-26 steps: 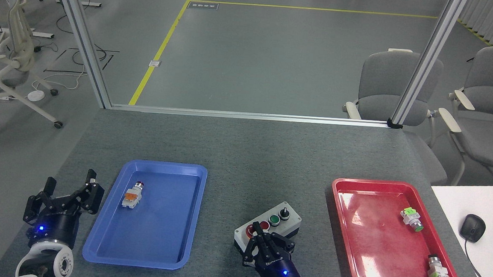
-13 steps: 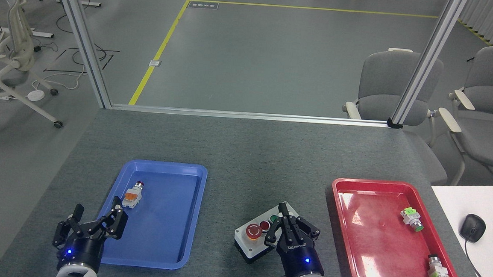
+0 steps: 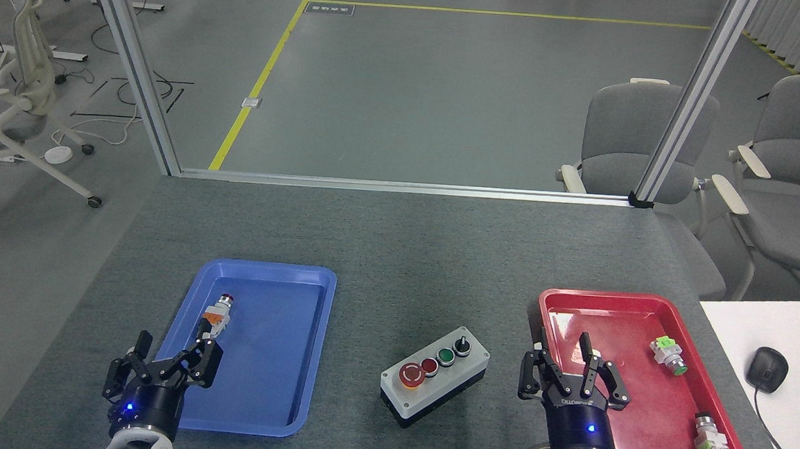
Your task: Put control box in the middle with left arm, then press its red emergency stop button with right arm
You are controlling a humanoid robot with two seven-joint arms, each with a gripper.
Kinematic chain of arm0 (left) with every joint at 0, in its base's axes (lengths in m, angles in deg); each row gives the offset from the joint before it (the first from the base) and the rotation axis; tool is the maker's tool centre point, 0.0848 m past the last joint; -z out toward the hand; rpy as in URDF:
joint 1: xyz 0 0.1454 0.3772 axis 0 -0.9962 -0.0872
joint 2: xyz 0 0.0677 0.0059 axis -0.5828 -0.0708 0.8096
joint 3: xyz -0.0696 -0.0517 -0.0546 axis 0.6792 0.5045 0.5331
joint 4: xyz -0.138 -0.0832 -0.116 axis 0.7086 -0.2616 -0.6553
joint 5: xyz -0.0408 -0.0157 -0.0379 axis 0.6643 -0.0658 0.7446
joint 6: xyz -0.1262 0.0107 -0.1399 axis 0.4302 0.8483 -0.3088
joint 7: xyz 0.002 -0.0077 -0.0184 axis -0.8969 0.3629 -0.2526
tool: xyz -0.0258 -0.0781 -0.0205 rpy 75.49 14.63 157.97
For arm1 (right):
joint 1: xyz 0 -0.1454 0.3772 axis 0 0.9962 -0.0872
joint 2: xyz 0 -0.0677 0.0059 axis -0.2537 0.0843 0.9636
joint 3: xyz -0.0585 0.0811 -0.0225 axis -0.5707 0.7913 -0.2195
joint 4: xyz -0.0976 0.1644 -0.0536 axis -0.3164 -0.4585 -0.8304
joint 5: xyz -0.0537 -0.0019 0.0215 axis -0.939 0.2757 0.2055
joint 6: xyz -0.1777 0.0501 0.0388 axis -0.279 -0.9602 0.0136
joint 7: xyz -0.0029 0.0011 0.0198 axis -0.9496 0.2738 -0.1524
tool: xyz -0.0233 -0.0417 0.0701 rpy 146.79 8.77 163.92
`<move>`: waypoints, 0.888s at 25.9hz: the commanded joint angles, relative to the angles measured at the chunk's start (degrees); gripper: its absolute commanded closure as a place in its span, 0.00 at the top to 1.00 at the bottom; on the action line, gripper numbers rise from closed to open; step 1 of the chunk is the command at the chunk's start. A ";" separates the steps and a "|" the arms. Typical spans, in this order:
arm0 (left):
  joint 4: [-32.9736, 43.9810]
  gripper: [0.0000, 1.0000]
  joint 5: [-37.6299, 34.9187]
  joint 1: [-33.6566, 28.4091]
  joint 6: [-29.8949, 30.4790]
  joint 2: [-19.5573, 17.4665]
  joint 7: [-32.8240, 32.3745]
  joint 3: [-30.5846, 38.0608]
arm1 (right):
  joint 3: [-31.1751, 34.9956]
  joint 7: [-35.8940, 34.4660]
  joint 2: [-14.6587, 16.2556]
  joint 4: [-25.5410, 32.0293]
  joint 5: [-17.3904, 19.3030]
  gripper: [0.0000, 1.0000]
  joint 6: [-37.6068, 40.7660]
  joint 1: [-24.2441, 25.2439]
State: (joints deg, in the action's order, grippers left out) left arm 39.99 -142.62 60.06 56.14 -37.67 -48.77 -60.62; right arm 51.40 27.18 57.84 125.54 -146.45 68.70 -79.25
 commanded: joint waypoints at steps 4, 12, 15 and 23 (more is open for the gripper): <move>0.00 0.99 0.02 0.01 0.02 0.06 0.06 0.00 | 1.54 0.31 1.72 0.61 0.15 0.98 0.59 0.52; 0.00 0.99 0.02 0.01 0.02 0.06 0.06 0.00 | 2.68 0.66 2.42 1.58 3.14 0.98 0.67 1.57; 0.00 0.99 0.02 0.01 0.02 0.06 0.06 0.00 | 2.60 0.40 2.77 1.75 3.40 0.98 0.76 1.84; 0.00 0.99 0.02 0.01 0.02 0.06 0.06 0.00 | 2.07 0.22 2.77 1.93 3.49 0.98 1.99 2.10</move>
State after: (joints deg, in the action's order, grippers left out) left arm 39.99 -142.59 60.07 56.18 -37.62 -48.66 -60.63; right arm 53.57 27.53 60.60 127.36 -143.00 70.43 -77.32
